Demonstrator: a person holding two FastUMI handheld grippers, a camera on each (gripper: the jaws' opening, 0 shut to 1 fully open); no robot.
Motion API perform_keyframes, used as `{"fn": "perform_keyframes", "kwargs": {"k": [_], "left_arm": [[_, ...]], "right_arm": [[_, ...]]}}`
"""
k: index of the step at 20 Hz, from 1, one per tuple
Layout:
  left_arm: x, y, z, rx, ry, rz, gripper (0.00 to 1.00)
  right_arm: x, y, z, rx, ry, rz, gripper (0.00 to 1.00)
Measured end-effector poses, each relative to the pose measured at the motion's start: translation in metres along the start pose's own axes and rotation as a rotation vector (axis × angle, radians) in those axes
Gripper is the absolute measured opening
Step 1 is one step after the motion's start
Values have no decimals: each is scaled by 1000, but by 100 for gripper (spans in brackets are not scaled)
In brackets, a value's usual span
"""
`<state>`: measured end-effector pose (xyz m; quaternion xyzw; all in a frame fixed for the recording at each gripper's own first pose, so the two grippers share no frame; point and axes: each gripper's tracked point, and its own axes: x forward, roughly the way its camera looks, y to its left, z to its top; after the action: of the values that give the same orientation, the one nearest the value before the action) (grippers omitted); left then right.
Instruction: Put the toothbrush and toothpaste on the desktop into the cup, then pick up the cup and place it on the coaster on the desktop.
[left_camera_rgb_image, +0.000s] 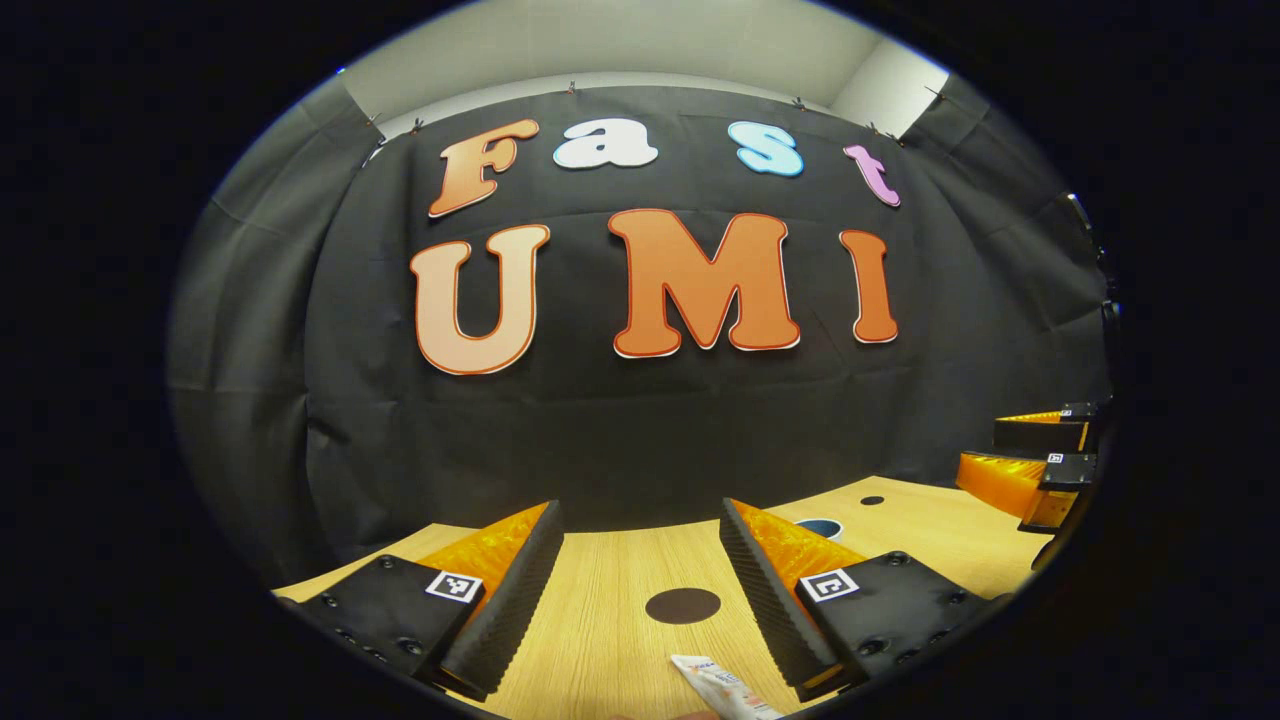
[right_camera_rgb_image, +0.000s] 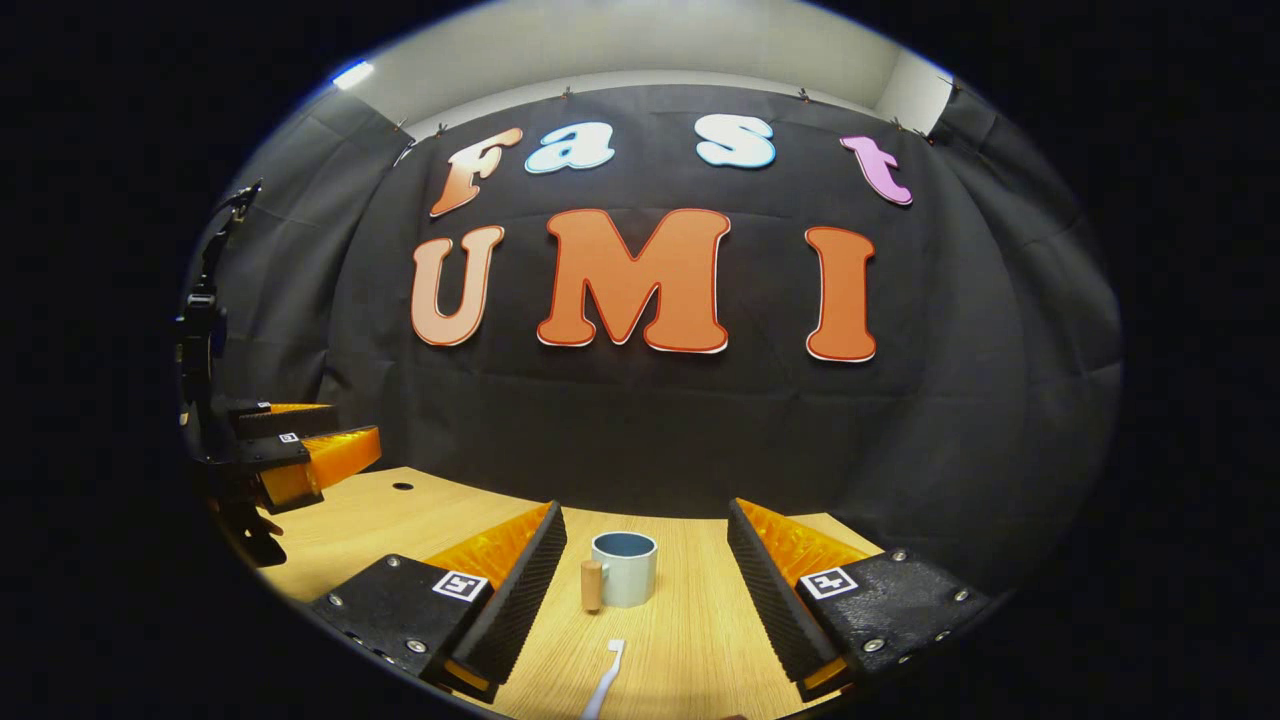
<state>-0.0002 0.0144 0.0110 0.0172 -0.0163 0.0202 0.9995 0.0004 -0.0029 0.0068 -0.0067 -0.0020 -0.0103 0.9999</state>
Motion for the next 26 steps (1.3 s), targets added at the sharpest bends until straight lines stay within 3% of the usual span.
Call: {"fn": "perform_keyframes", "kwargs": {"k": [5, 12, 19, 26], "left_arm": [[7, 6, 14, 19, 0, -6, 100], [14, -6, 1, 56, 130, -49, 98], [3, -15, -51, 105, 436, -109, 100], [-11, -21, -59, 94, 657, -183, 100]], "right_arm": [[3, 2, 10, 13, 17, 15, 97], [6, 8, 13, 18, 130, 73, 97], [7, 19, -21, 53, 424, 157, 90], [5, 39, -62, 73, 699, 240, 85]]}}
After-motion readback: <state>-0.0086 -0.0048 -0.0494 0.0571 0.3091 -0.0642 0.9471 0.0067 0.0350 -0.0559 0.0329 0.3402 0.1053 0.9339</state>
